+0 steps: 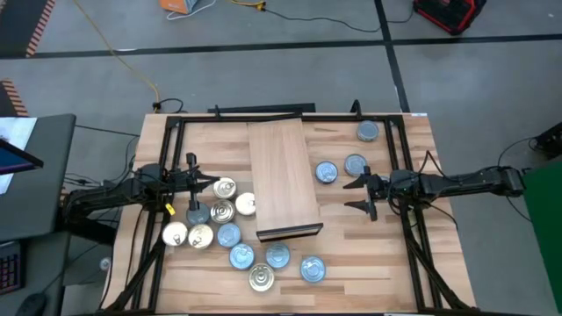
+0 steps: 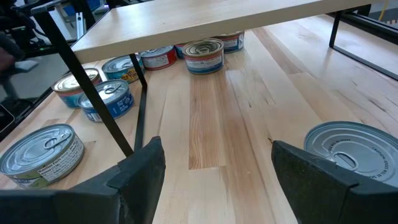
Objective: Stack canned seafood by type on shelf
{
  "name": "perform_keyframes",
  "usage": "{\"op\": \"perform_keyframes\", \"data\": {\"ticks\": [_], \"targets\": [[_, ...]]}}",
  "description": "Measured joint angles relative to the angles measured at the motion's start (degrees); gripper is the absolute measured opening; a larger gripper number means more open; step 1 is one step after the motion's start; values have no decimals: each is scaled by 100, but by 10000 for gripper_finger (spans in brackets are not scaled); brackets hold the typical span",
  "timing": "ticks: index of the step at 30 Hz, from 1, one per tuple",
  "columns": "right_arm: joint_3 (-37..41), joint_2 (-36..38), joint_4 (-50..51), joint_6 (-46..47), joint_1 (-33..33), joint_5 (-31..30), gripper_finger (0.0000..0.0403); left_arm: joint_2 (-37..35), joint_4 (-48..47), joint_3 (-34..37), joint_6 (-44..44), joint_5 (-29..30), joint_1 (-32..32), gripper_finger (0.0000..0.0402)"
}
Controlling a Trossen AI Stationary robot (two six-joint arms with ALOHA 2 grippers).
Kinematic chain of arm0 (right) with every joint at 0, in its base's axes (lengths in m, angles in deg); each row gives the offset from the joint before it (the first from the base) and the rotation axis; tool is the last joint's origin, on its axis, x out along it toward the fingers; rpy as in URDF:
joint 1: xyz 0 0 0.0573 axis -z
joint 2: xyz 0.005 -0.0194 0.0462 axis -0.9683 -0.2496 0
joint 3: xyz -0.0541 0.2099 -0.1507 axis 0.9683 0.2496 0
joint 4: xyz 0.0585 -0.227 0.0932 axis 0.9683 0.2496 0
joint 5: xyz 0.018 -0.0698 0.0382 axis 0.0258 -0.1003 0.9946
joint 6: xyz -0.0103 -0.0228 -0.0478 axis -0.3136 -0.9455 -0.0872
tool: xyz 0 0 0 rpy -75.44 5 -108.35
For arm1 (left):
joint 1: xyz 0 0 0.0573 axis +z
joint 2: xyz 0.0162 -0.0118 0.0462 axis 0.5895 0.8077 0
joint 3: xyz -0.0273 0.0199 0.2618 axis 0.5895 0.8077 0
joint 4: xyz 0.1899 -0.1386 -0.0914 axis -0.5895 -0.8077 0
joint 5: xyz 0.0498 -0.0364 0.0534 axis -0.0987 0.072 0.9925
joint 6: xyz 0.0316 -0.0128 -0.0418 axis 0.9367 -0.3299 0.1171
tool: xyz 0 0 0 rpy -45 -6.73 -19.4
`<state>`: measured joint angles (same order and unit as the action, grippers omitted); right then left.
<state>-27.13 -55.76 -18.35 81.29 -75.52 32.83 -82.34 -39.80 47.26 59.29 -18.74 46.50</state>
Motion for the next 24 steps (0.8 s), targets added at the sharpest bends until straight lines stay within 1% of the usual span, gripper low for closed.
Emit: {"op": "perform_keyframes", "data": {"ticks": [9, 11, 15, 17, 20, 24], "targets": [[-2, 2, 0, 0, -2, 0, 318, 0, 1, 0, -27, -3, 1, 0], [-2, 0, 0, 0, -2, 0, 318, 0, 5, 0, -412, -33, 1, 0], [-1, 2, 0, 0, -1, 0, 318, 1, 11, 2, -1962, -52, 0, 0], [0, 2, 0, 0, 0, 0, 318, 0, 6, 1, -2424, 21, 1, 0], [0, 2, 0, 0, 0, 0, 318, 2, -3, 2, -2775, 53, 0, 0], [-1, 2, -22, 0, -1, 0, 318, 2, -8, 0, -2865, 59, -1, 0]]}}
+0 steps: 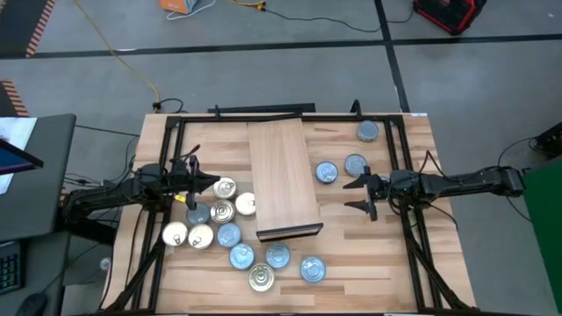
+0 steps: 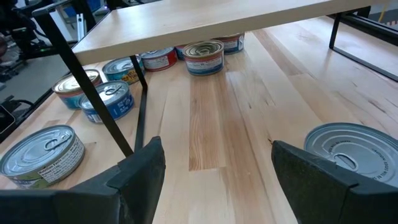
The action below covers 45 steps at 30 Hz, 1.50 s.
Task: Stack canned seafood by type on shelf
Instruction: Put the blue and pink tuna can on the shelf
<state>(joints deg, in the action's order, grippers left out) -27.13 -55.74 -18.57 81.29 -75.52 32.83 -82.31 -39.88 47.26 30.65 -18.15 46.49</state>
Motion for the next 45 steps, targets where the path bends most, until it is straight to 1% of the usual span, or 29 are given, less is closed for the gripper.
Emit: {"op": "perform_keyframes", "data": {"ticks": [5, 8, 10, 17, 21, 25, 27, 29, 32, 34, 36, 39, 43, 45], "targets": [[0, 0, -219, 103, -1, 0, 318, 0, -4, 1, -487, 26, 0, 0], [-1, -2, -251, 746, 1, -7, 318, 0, -13, 0, -756, 67, 0, 0], [1, 0, -264, 1001, 36, -9, 318, 0, -13, 1, -841, 74, 0, 0], [-1, 0, -473, 1044, 276, -37, 318, 0, -14, 1, -853, 128, 0, 0], [0, 0, -488, 1003, 511, -409, 318, 0, 2, 1, -853, 478, 2, 0], [0, 0, -481, 1057, 697, -471, 318, 0, 2, 1, -846, 483, 0, 0], [-1, -2, -547, 1059, 795, -476, 318, 0, 8, 1, -629, 528, 0, 0], [0, -2, -694, 931, 928, -565, 318, 0, 46, 0, -242, 739, 0, 0], [-1, 0, -861, 625, 1165, -1087, 318, 0, 224, -1, 209, 1088, 0, 0], [-1, -2, -839, 651, 1319, -1243, 318, -1, 480, -1, 345, 1224, 0, 0], [-1, -1, -840, 811, 1434, -1241, 318, -2, 647, -50, 478, 1193, 0, 0], [-1, -2, -845, 873, 1496, -1230, 318, 30, 584, -267, 738, 1021, 0, 0], [-56, -1, -900, 716, 1501, -1211, 318, 225, 470, -793, 707, 980, 0, 0], [-208, -16, -878, 535, 1511, -1106, 318, 467, 245, -1070, 641, 997, 0, 0]]}}
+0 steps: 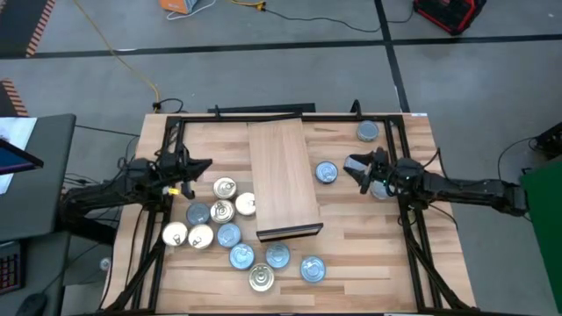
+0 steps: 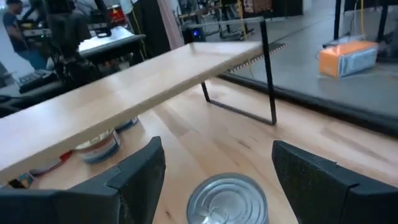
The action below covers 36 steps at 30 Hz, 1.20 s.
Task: Stack canned seafood by type on shelf
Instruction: Put the blue and pink tuna can on the shelf
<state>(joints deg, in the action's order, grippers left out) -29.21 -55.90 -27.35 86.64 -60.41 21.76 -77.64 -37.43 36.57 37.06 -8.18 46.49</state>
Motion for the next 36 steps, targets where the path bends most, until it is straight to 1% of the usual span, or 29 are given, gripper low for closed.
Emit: {"op": "perform_keyframes", "data": {"ticks": [2, 4, 7, 9, 13, 16, 20, 24, 28, 31, 34, 36], "targets": [[-213, -5, -23, -180, 7, 188, 318, 330, -294, -235, -74, -2, 0, 0], [-481, -32, 50, -316, 5, 218, 318, 684, -406, -472, -87, -3, 0, 0], [-972, -166, 434, -479, 18, 216, 318, 1271, -565, -811, -198, -16, 0, 0], [-1328, -316, 702, -481, 42, 214, 318, 1652, -862, -1034, -223, -121, -5, 0], [-1870, -685, 1102, -437, 18, 210, 318, 2285, -1576, -1561, -139, -573, -116, 0], [-2109, -983, 1128, -437, -54, 190, 317, 2637, -2205, -1900, -232, -845, -326, 0], [-2425, -1326, 1074, -441, -85, 156, 317, 2950, -2709, -2110, -543, -789, -894, 0], [-2644, -1637, 1015, -567, -85, 148, 317, 3132, -3019, -2311, -961, -241, -1659, 6], [-2646, -1886, 743, -500, -92, 141, 317, 3351, -3588, -2649, -1449, 337, -2486, 10], [-2646, -2097, 705, -413, -206, 146, 317, 3567, -3838, -2880, -1719, 675, -3042, 11], [-2646, -2275, 674, -349, -452, 180, 317, 3837, -3934, -3083, -1860, 688, -3466, 11], [-2646, -2376, 482, -347, -649, 193, 317, 4000, -4000, -3185, -1808, 515, -3699, 11]]}}
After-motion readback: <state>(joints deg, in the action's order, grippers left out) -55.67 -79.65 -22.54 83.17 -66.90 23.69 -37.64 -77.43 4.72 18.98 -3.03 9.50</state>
